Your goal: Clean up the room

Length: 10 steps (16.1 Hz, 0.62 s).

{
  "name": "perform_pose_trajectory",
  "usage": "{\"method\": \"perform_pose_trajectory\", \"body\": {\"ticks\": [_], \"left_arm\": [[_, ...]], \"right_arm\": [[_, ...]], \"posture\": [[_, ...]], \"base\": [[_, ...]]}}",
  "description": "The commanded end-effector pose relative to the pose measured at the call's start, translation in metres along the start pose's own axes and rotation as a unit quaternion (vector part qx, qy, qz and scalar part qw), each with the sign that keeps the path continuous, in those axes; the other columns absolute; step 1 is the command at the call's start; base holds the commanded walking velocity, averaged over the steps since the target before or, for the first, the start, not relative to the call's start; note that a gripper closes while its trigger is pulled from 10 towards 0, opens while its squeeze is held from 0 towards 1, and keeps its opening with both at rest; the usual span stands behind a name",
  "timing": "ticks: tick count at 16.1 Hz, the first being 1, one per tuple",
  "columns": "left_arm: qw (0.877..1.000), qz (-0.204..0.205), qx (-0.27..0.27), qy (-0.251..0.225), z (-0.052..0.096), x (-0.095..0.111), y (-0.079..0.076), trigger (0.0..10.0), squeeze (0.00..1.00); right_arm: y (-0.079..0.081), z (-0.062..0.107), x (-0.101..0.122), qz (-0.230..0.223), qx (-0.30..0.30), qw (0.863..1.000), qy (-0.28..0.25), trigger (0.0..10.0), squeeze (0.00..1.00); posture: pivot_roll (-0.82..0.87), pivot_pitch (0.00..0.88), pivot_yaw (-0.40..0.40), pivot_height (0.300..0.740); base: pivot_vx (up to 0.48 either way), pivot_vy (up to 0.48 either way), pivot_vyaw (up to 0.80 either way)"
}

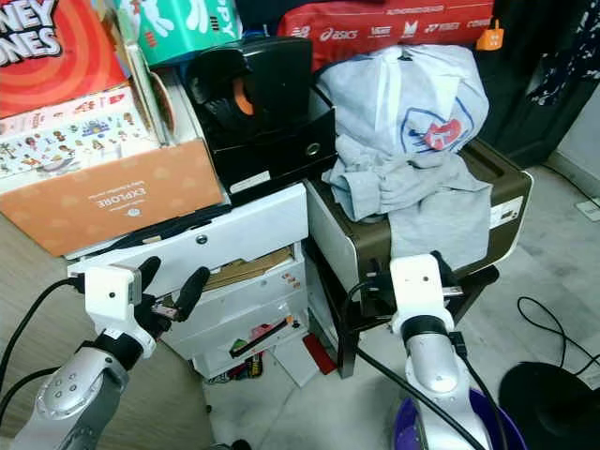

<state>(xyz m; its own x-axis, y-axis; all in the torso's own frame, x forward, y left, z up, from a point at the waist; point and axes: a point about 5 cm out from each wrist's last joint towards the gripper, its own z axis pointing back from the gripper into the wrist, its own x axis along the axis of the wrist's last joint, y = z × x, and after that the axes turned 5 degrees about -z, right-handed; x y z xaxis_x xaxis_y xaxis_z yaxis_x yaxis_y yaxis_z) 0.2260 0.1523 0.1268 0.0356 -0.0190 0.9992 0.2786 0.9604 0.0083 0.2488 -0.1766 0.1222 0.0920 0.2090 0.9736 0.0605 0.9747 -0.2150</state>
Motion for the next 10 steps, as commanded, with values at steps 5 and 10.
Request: {"method": "perform_pose_trajectory", "body": {"ticks": [5,10], "left_arm": [[1.000,-0.001,0.012,0.009,0.0001,-0.0036,0.0060,10.0,0.00],[1.000,-0.007,0.014,0.005,-0.0021,-0.0023,0.0077,10.0,0.00]], "right_arm": [[-0.0012,-0.0016,-0.0002,-0.001,-0.001,1.000,0.000,10.0,0.00],[-0.0014,-0.0039,0.0008,0.003,-0.002,1.000,-0.004,10.0,0.00]], "posture": [[-0.17,0.103,0.069,0.740],[-0.17,0.092,0.070,0.740]], "base": [[0.000,0.000,0.00],[0.000,0.000,0.14]]}}
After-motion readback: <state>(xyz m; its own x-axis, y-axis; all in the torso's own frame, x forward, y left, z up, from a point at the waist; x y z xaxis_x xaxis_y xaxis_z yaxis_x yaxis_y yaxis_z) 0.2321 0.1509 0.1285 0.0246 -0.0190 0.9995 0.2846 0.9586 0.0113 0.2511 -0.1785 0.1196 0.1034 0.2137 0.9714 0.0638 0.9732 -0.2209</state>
